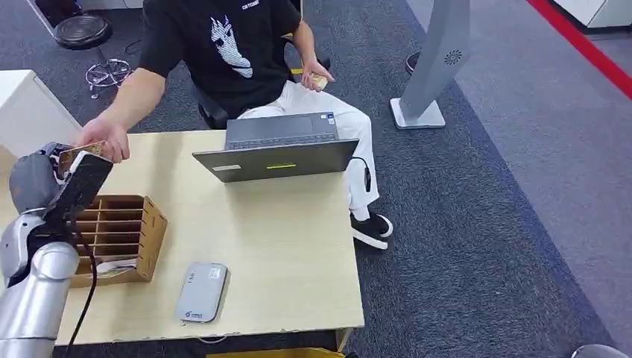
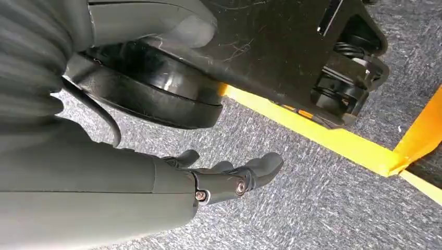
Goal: Pass the card to the sensor for recognition and then transmit it.
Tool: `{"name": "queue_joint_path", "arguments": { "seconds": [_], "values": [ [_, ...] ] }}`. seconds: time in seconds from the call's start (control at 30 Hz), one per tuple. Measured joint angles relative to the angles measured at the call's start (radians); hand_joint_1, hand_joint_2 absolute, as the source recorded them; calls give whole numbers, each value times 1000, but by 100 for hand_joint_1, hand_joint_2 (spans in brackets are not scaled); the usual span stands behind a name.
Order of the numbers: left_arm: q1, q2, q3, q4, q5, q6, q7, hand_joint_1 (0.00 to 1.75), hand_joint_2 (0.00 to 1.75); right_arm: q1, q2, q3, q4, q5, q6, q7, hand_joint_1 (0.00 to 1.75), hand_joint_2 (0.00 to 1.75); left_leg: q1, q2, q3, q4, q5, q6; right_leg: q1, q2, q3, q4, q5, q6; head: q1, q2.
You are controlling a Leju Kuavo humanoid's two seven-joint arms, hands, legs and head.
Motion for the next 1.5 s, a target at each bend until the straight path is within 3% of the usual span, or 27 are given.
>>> {"name": "queue_joint_path", "arguments": {
  "seconds": [0.33,0.37,0.4,0.8,0.93,1.17,1.33,1.5],
  "values": [
    [-22,-25,12,115,26,76,-34,175,175,-4,0,0,5,-9,0,-8,0,175,0,1,0,0,0,0,0,1,-1,0,0,0,0,0],
    [-22,-28,16,120,31,84,-38,152,175,-4,0,0,5,-12,0,-8,0,175,0,2,0,0,0,0,0,1,-1,0,0,0,0,0],
    [-23,-31,20,124,33,89,-41,0,175,-4,0,0,6,-15,0,-8,0,175,0,2,-1,0,0,0,0,2,-1,0,0,0,0,0],
    [-9,-57,42,111,135,82,-114,0,175,-4,0,6,10,-15,0,-9,0,175,0,1,-1,0,0,0,0,1,-1,0,0,0,0,0],
    [16,-73,41,49,153,78,-138,0,175,-4,0,13,11,-16,0,-7,0,175,0,1,-1,0,0,0,0,1,-1,0,0,0,0,0],
    [63,-96,40,-91,165,-1,-137,0,175,-2,0,18,11,-19,0,-7,0,175,0,1,-1,0,0,0,0,1,-1,0,0,0,0,0],
    [122,-81,-34,-223,174,-187,-146,0,175,4,-3,18,10,-39,0,-12,0,175,0,1,-1,0,-1,0,0,1,-1,0,0,0,0,0],
    [227,-38,-121,-380,334,-360,-143,0,175,18,-7,18,10,-63,0,-27,0,175,0,3,-1,0,-2,0,0,3,-2,0,-1,0,0,0]
  ]
}}
